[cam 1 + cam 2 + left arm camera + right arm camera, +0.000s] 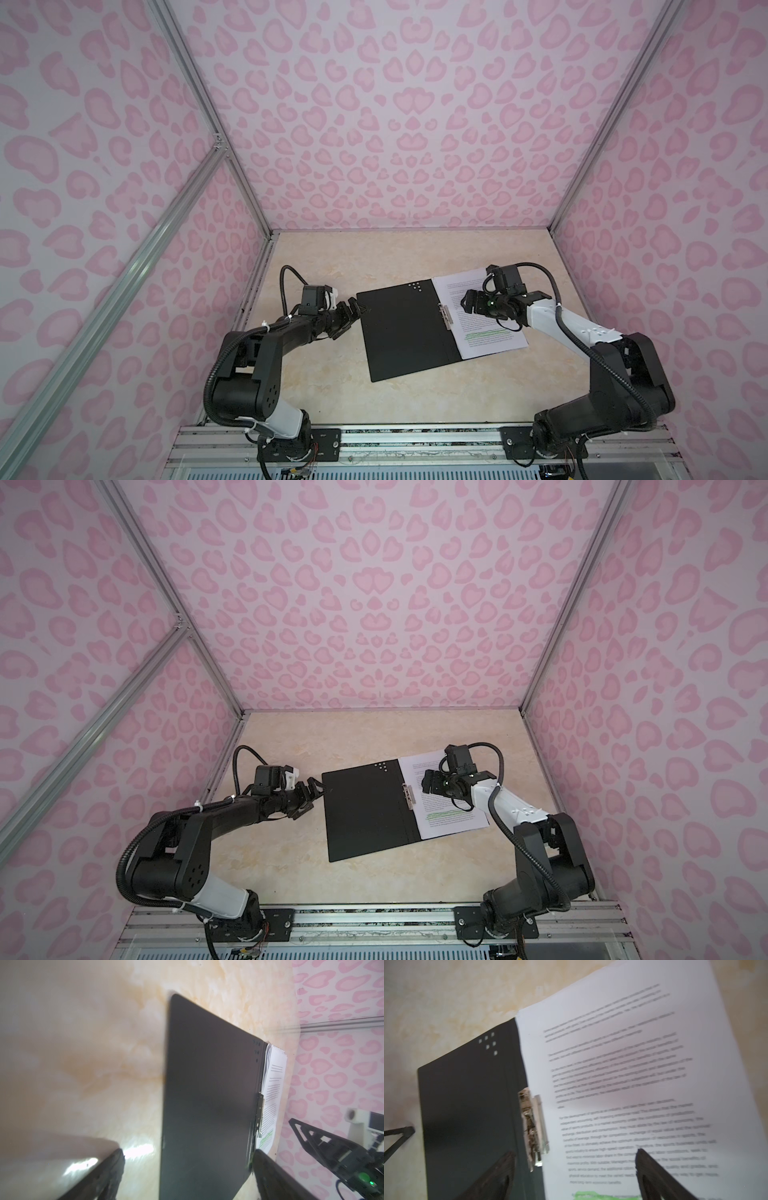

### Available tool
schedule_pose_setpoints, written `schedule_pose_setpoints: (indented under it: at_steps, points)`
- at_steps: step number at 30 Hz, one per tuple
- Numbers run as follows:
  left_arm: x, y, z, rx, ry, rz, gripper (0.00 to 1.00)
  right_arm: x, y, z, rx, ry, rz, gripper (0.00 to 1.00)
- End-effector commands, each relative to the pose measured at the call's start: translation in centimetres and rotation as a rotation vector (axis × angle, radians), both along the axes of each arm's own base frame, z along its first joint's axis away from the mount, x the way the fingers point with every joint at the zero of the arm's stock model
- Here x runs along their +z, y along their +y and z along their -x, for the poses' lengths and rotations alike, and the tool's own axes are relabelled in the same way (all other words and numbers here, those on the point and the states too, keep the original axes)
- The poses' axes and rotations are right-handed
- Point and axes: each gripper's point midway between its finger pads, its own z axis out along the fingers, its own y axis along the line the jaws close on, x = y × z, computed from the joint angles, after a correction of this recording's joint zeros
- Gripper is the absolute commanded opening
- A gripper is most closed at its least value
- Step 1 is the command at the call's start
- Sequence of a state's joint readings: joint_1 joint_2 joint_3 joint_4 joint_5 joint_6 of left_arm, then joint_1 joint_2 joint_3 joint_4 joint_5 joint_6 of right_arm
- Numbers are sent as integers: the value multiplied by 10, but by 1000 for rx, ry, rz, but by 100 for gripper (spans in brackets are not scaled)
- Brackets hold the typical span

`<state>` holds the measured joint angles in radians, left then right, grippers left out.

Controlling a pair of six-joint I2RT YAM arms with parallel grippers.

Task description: Put the files into the folder

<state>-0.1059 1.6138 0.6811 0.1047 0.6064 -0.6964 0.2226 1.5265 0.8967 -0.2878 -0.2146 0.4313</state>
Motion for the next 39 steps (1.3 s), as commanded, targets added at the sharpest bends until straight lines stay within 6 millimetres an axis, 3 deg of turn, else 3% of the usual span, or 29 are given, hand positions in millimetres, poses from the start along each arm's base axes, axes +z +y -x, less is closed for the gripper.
schedule_pose_setpoints:
  at_steps: [1,4,8,12,18,22,27,32,39]
  points:
    - [-23,1,3,-13,83,-25,97,-5,-37,-13,-136,11,31,93]
    - [-37,-3,1,-35,131,-50,96,-9,-75,-24,-265,6,-7,94]
    - [-49,3,-2,-15,165,-134,97,-32,-98,-27,-327,62,-50,92]
    - [-51,6,-13,-18,173,-169,98,-56,-93,-24,-324,114,-120,90]
    - [-55,-25,-9,-114,166,-70,98,-75,-74,-22,-286,164,-196,87]
    - [-24,-57,-15,-169,77,170,98,-75,-59,-22,-253,161,-232,86]
    - [37,-81,-28,-190,-70,431,98,-75,-48,-19,-225,162,-250,85]
    - [66,-84,-28,-197,-129,444,98,-74,-47,-18,-228,163,-258,85]
    - [117,-80,-8,-223,-214,424,98,-67,-47,-14,-247,145,-303,87]
